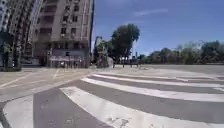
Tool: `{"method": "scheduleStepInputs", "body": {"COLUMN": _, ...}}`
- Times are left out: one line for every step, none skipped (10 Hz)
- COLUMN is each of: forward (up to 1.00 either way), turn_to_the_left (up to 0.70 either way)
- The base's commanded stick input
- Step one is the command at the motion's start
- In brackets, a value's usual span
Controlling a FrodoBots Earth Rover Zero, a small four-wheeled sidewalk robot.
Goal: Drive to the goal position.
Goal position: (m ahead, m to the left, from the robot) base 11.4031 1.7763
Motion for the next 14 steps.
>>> {"method": "scheduleStepInputs", "body": {"forward": 0.70, "turn_to_the_left": 0.00}}
{"method": "scheduleStepInputs", "body": {"forward": 0.70, "turn_to_the_left": 0.00}}
{"method": "scheduleStepInputs", "body": {"forward": 0.70, "turn_to_the_left": 0.00}}
{"method": "scheduleStepInputs", "body": {"forward": 0.70, "turn_to_the_left": 0.00}}
{"method": "scheduleStepInputs", "body": {"forward": 0.70, "turn_to_the_left": 0.00}}
{"method": "scheduleStepInputs", "body": {"forward": 0.70, "turn_to_the_left": 0.00}}
{"method": "scheduleStepInputs", "body": {"forward": 0.70, "turn_to_the_left": 0.00}}
{"method": "scheduleStepInputs", "body": {"forward": 0.70, "turn_to_the_left": 0.00}}
{"method": "scheduleStepInputs", "body": {"forward": 0.70, "turn_to_the_left": 0.00}}
{"method": "scheduleStepInputs", "body": {"forward": 0.70, "turn_to_the_left": 0.00}}
{"method": "scheduleStepInputs", "body": {"forward": 0.70, "turn_to_the_left": 0.00}}
{"method": "scheduleStepInputs", "body": {"forward": 0.70, "turn_to_the_left": 0.00}}
{"method": "scheduleStepInputs", "body": {"forward": 0.70, "turn_to_the_left": 0.05}}
{"method": "scheduleStepInputs", "body": {"forward": 0.70, "turn_to_the_left": 0.14}}
